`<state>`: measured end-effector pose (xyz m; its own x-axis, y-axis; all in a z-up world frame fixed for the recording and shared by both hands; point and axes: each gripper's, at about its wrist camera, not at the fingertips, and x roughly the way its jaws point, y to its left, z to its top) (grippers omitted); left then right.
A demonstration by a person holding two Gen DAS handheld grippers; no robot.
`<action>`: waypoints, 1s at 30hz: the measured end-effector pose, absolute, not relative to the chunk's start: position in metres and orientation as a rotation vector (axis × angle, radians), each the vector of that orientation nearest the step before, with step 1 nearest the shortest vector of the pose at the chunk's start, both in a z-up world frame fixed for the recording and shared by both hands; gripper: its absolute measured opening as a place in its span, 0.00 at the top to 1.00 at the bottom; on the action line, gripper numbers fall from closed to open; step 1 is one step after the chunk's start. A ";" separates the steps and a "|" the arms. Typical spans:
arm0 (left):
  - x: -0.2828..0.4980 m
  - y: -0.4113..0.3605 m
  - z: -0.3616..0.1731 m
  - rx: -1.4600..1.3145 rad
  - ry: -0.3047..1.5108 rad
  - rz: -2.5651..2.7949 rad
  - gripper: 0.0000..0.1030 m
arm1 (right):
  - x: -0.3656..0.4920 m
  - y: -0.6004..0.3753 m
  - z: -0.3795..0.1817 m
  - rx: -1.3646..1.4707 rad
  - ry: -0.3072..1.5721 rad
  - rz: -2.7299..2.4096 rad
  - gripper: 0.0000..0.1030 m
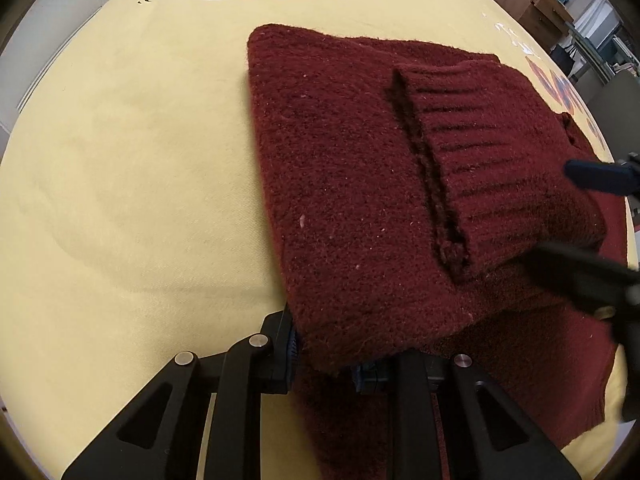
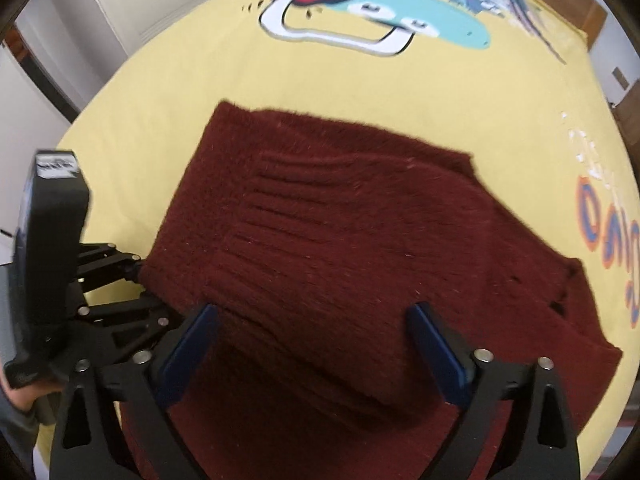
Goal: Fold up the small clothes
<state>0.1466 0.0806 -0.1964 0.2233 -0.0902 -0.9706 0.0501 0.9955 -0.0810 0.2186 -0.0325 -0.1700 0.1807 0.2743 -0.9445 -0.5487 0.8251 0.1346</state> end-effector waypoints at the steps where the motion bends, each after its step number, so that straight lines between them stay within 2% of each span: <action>1: 0.148 0.081 -0.196 -0.046 1.346 -0.099 0.83 | 0.218 -0.029 -0.174 -0.269 1.271 0.597 0.14; 6: 0.159 0.083 -0.199 -0.082 1.349 -0.113 0.83 | 0.215 -0.020 -0.189 -0.366 1.272 0.567 0.34; 8: 0.163 0.082 -0.199 -0.075 1.351 -0.115 0.83 | 0.214 -0.022 -0.192 -0.411 1.253 0.533 0.63; 10: 0.166 0.084 -0.199 -0.086 1.353 -0.114 0.83 | 0.214 -0.028 -0.191 -0.424 1.228 0.531 0.78; 11: 0.167 0.085 -0.199 -0.093 1.353 -0.114 0.83 | 0.213 -0.034 -0.188 -0.407 1.223 0.532 0.81; 19: 0.158 0.096 -0.189 -0.082 1.340 -0.092 0.83 | 0.222 -0.126 -0.142 -0.089 1.178 0.477 0.83; 22: 0.154 0.090 -0.184 -0.068 1.326 -0.094 0.87 | 0.226 -0.150 -0.131 -0.027 1.163 0.455 0.83; 30: 0.153 0.081 -0.177 0.000 1.318 -0.086 0.87 | 0.209 -0.226 -0.145 0.153 1.185 0.359 0.84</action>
<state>0.1533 0.0809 -0.1767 0.2478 -0.0634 -0.9667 0.0632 0.9968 -0.0492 0.2090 -0.2265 -0.1450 0.3276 0.3524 -0.8767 -0.1929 0.9333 0.3031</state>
